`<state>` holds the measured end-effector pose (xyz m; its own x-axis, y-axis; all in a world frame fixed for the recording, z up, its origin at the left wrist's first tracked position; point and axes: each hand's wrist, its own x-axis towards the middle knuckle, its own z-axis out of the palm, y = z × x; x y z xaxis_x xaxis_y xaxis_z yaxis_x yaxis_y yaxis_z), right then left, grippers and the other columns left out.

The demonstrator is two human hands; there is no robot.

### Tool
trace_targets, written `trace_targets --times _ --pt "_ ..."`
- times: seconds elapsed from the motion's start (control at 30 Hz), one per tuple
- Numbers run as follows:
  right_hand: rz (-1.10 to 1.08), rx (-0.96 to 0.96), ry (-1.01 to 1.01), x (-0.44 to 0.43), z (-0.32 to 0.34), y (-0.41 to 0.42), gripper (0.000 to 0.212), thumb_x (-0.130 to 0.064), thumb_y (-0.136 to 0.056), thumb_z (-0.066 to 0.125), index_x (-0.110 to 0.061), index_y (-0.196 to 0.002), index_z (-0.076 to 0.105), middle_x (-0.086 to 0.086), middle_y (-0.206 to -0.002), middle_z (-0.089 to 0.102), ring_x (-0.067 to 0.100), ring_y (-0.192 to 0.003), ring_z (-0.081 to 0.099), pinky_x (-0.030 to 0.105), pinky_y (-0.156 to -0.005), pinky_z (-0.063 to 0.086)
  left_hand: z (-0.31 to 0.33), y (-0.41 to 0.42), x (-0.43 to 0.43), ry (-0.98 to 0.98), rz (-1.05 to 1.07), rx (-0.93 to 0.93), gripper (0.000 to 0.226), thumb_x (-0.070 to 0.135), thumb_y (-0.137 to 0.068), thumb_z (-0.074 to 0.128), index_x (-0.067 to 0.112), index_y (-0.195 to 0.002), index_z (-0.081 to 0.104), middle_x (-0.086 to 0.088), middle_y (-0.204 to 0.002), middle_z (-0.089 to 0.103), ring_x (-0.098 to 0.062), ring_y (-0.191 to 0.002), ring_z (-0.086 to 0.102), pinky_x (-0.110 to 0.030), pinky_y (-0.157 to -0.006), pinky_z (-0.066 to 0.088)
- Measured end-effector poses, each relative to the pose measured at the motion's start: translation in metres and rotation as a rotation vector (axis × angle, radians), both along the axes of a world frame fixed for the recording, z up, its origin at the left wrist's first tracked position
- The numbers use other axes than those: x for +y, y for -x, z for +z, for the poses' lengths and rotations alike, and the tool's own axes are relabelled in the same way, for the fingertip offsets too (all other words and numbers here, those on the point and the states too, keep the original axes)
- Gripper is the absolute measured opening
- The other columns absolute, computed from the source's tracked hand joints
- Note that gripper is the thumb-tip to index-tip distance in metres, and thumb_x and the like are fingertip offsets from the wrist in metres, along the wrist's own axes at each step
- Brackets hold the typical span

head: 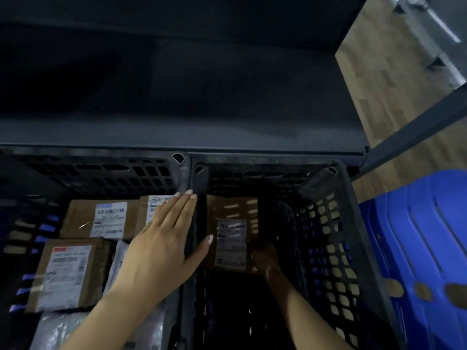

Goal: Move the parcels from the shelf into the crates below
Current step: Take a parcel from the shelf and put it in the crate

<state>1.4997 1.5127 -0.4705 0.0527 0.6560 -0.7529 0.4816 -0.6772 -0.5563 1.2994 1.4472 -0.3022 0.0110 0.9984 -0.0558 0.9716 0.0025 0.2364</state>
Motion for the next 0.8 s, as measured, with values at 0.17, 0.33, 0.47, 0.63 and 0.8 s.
trace_targets --times 0.17,0.33,0.47,0.63,0.8 --pt "0.208 -0.138 -0.116 0.004 0.011 -0.005 0.032 -0.026 -0.097 0.054 -0.011 -0.124 0.059 0.01 -0.117 0.065 0.026 -0.107 0.062 0.031 -0.083 0.05 0.002 -0.003 -0.002 0.02 -0.011 -0.01 0.079 0.059 -0.088 0.028 0.002 -0.139 0.046 -0.008 -0.144 0.048 -0.026 -0.133 0.044 -0.04 -0.099 0.046" --pt "0.434 -0.241 -0.34 0.016 0.082 -0.014 0.07 -0.046 -0.096 0.049 -0.02 -0.153 0.019 -0.001 -0.157 0.026 0.02 -0.143 0.028 0.032 -0.112 0.032 0.017 -0.004 -0.004 0.059 -0.02 -0.042 0.087 0.072 -0.086 0.01 0.016 -0.152 0.017 0.006 -0.158 0.018 -0.014 -0.146 0.017 -0.025 -0.113 0.02" --pt "0.648 -0.318 -0.612 0.012 0.154 -0.021 0.08 -0.06 -0.093 0.045 -0.022 -0.155 0.01 -0.009 -0.161 0.012 0.009 -0.147 0.009 0.024 -0.113 0.024 0.051 -0.003 -0.004 0.026 0.003 -0.034 0.092 0.074 -0.078 0.003 0.022 -0.154 0.006 0.011 -0.16 0.008 -0.012 -0.148 0.005 -0.022 -0.115 0.015" --pt "0.781 -0.396 -0.84 0.017 0.249 -0.02 0.084 -0.062 -0.092 0.041 -0.02 -0.155 0.004 -0.009 -0.162 0.002 0.008 -0.148 -0.006 0.025 -0.118 0.008 0.114 0.002 0.0 -0.084 0.029 -0.008 0.081 0.067 -0.089 0.029 0.02 -0.153 0.012 0.008 -0.16 0.014 -0.006 -0.144 0.001 -0.021 -0.114 0.003" --pt "0.852 -0.422 -1.018 0.013 0.329 -0.012 0.085 -0.064 -0.092 0.04 -0.02 -0.155 0.003 -0.007 -0.162 0.002 0.01 -0.148 -0.006 0.025 -0.116 0.001 0.19 0.008 0.0 -0.223 0.043 0.016 0.08 0.066 -0.09 0.031 0.021 -0.153 0.012 0.009 -0.159 0.014 -0.002 -0.141 -0.002 -0.019 -0.111 -0.001"
